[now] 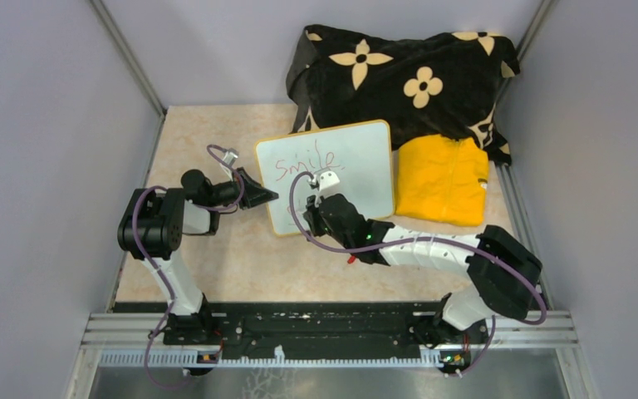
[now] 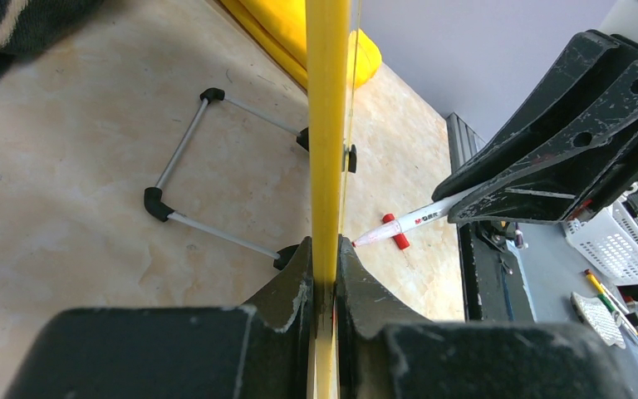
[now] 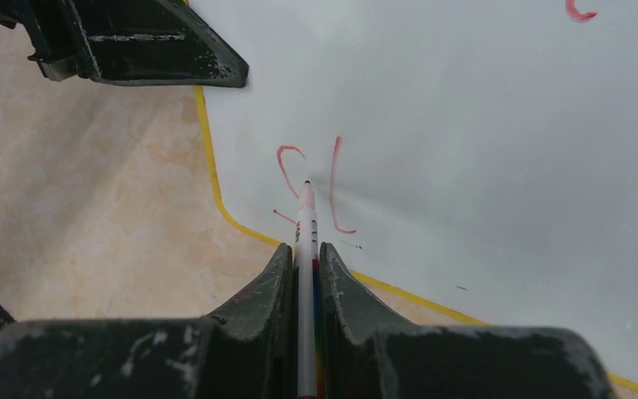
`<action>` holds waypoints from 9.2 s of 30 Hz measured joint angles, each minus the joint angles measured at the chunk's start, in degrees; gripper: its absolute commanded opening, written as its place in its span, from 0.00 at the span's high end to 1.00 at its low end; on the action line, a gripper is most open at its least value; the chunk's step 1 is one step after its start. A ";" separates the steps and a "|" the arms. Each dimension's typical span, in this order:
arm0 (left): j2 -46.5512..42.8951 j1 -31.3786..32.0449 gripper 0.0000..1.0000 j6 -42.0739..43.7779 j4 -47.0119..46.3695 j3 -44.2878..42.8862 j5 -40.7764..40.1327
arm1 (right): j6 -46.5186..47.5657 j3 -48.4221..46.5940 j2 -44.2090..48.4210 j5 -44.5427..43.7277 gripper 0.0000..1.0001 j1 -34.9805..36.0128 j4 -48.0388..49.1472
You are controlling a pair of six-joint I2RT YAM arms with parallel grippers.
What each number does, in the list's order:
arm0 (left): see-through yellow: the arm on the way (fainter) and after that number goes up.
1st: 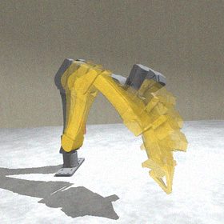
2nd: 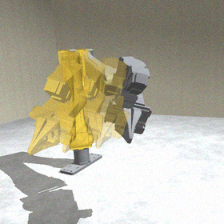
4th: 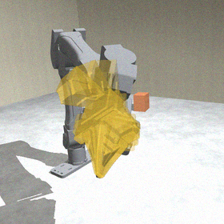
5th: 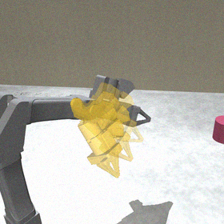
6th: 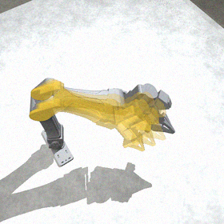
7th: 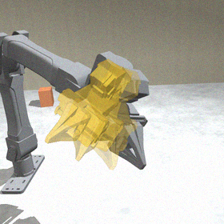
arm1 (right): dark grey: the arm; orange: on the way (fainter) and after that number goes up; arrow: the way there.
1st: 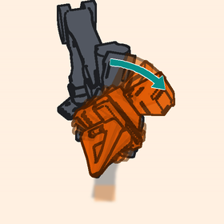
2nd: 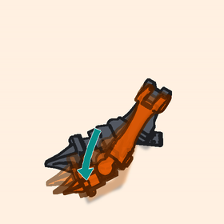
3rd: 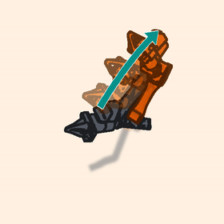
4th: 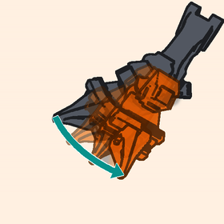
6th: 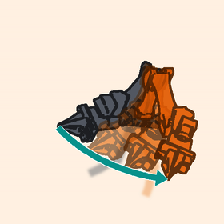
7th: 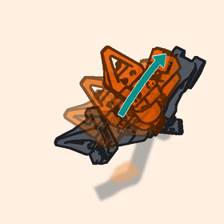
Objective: Write a sentence on the whiteboard
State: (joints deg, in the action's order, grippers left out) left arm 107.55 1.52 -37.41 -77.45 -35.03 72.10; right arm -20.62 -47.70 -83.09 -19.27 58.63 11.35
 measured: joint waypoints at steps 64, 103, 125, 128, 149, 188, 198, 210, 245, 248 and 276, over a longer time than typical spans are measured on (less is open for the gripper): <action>-0.09 0.00 1.00 0.44 0.85 -0.22 0.15 | -0.46 4.46 4.79 -3.58 1.00 -2.69 -2.36; -0.09 0.11 1.00 1.07 1.62 -0.59 0.17 | -1.49 4.26 3.63 -1.88 1.00 -2.64 -5.05; -0.09 0.11 1.00 1.07 1.66 -0.63 0.20 | 0.61 1.40 3.96 -3.63 1.00 -3.26 -5.62; -0.09 0.11 1.00 1.07 1.68 -0.63 0.17 | 0.61 1.40 3.93 -3.61 1.00 -3.26 -5.62; -0.09 0.11 1.00 1.09 1.81 -0.66 0.20 | -0.87 4.94 5.05 -2.29 1.00 -3.28 -5.11; -0.09 0.11 1.00 1.11 1.88 -0.66 0.24 | -1.16 3.34 7.21 -0.98 1.00 -6.58 -5.18; -0.09 0.11 1.00 1.11 2.01 -0.66 0.20 | -2.82 6.03 7.41 0.11 1.00 -6.58 -4.87; -0.09 0.11 1.00 1.14 2.03 -0.74 0.31 | -3.13 7.96 12.33 -0.07 1.00 -6.69 -5.40; -0.09 0.13 1.00 1.25 2.47 -0.81 0.20 | -2.82 5.29 9.16 -1.60 1.00 -8.07 -4.96; -0.09 0.13 1.00 1.25 2.47 -0.81 0.20 | -3.02 5.33 9.16 -1.49 1.00 -8.07 -4.94; -0.26 0.22 1.00 1.62 2.78 -0.83 0.22 | -6.45 8.35 3.13 4.07 1.00 -4.07 -2.56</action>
State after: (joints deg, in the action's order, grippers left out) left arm 107.28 1.74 -35.79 -74.67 -35.86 72.31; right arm -27.07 -39.35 -79.96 -15.20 54.57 8.80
